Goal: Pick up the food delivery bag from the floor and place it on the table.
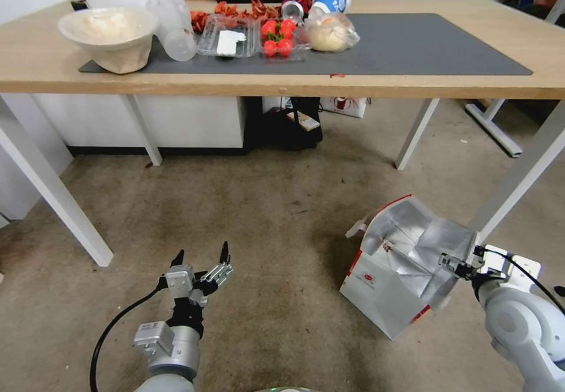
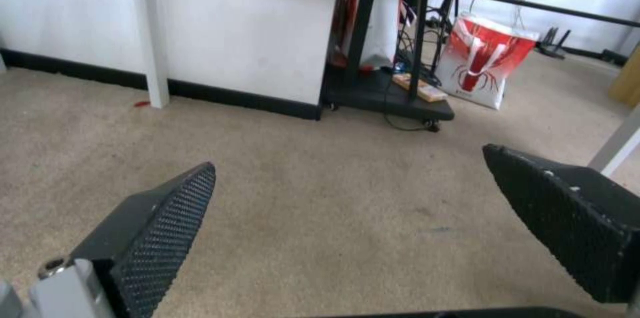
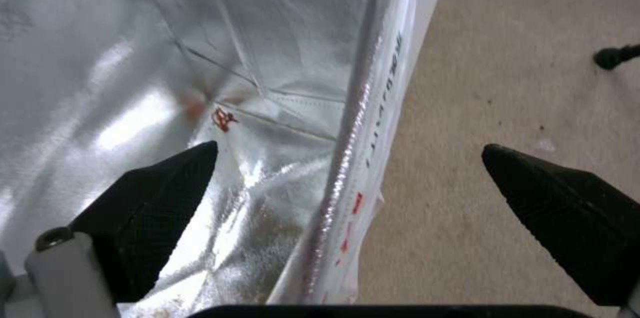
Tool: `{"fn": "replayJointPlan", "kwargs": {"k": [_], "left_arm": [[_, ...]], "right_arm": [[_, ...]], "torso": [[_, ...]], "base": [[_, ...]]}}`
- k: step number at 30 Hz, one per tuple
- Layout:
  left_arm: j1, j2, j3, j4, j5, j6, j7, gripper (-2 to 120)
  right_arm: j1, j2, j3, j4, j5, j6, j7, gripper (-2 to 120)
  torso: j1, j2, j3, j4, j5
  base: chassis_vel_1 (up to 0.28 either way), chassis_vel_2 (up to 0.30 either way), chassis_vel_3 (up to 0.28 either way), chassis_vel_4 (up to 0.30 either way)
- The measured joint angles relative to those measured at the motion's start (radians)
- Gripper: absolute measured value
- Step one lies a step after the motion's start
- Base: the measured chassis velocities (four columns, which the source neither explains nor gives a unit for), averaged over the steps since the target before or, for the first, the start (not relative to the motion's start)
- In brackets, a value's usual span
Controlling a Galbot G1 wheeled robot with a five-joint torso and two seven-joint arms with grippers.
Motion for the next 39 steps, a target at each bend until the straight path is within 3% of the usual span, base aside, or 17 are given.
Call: {"fn": "replayJointPlan", "kwargs": {"k": [11,14,16,18,21,24,28,29,31,39], "left_arm": [[0.009,-0.007,-0.003,0.000,0.010,-0.012,-0.004,100],[0.009,-0.004,-0.004,0.000,0.010,-0.012,-0.009,100],[0.009,-0.002,-0.005,0.000,0.010,-0.012,-0.012,100],[0.008,-0.002,-0.005,0.000,0.010,-0.013,-0.012,100],[0.008,-0.001,-0.004,0.000,0.010,-0.014,-0.013,100],[0.005,0.000,-0.003,0.000,0.010,-0.015,-0.013,100],[0.004,0.002,-0.002,0.001,0.008,-0.016,-0.013,100],[0.003,0.004,-0.003,0.001,0.007,-0.016,-0.013,100],[0.002,0.005,-0.003,0.001,0.006,-0.016,-0.013,100],[-0.001,0.008,-0.004,0.004,0.002,-0.017,-0.014,100]], "right_arm": [[0.062,-0.013,-0.068,-0.100,0.041,-0.015,0.008,100],[0.068,-0.010,-0.077,-0.115,0.050,-0.018,0.013,95],[0.070,-0.010,-0.079,-0.125,0.055,-0.018,0.014,84],[0.070,-0.010,-0.079,-0.126,0.057,-0.018,0.014,84],[0.069,-0.010,-0.078,-0.126,0.060,-0.014,0.011,67],[0.066,-0.011,-0.076,-0.121,0.060,-0.012,0.002,56],[0.062,-0.014,-0.074,-0.118,0.060,-0.009,-0.004,48],[0.060,-0.017,-0.072,-0.116,0.060,-0.007,-0.009,39],[0.059,-0.018,-0.072,-0.115,0.059,-0.007,-0.011,36],[0.059,-0.030,-0.071,-0.113,0.059,-0.001,-0.019,3]], "torso": [[0.000,0.001,0.000,0.0001,0.0000],[0.000,0.001,0.000,0.0002,0.0001],[0.000,0.001,0.000,0.0002,0.0000],[0.000,0.001,0.000,0.0001,0.0000],[0.000,0.001,0.000,0.0002,0.0000],[0.000,0.001,0.000,0.0002,0.0000],[0.000,0.001,0.000,0.0002,0.0000],[0.000,0.001,0.000,0.0002,0.0000],[0.000,0.001,0.000,0.0001,0.0001],[0.000,0.001,0.000,0.0002,0.0000]], "base": [[0.000,0.000,0.000,0.000],[0.000,0.000,0.000,0.000],[0.000,0.000,0.000,0.000],[0.000,0.000,0.000,0.000],[0.000,0.000,0.000,0.000],[0.000,0.000,0.000,0.000],[0.000,0.000,0.000,0.000],[0.000,0.000,0.000,0.000],[0.000,0.000,0.000,0.000],[0.000,0.000,0.000,0.000]]}}
